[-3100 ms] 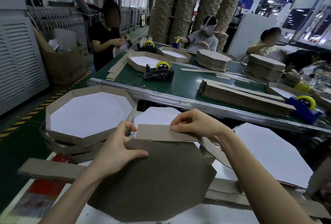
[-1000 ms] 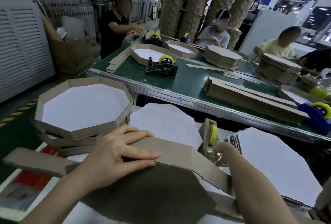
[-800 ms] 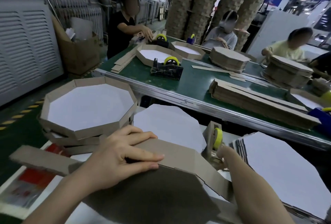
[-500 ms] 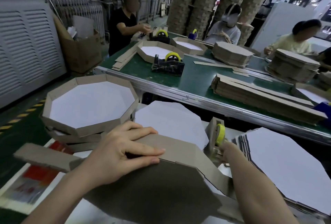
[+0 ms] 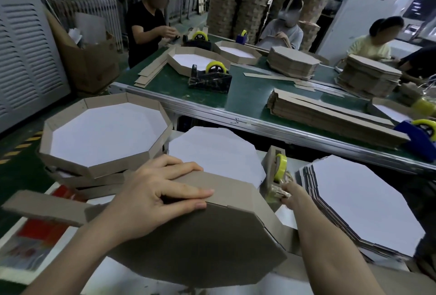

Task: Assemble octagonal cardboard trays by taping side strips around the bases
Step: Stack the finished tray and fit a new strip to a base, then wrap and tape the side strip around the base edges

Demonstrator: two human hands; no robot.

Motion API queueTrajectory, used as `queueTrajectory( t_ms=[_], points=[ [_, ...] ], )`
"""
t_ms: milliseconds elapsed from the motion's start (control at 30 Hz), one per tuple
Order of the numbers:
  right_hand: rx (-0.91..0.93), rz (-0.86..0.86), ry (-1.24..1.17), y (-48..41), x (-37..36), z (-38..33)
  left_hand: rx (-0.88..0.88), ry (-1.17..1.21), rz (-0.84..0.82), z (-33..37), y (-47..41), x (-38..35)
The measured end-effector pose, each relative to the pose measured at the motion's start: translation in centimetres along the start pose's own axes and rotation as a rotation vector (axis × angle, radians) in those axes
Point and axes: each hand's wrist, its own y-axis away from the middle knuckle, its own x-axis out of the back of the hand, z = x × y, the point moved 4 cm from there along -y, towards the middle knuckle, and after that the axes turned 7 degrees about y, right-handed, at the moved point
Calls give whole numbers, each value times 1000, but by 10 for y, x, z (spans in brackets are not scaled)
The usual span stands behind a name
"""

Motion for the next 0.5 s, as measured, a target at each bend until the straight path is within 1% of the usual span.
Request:
queueTrajectory(
  t_ms=[133,233,333,500],
  points=[
    [11,90,-143,1,1,5,-18,14,8,3,1,0],
    [6,134,-190,10,1,9,-27,11,9,3,2,0],
    [-12,118,-168,11,-1,14,-31,10,5,2,2,-1],
    [-35,94,-46,9,3,19,-49,2,7,1,2,-2]
  ],
)
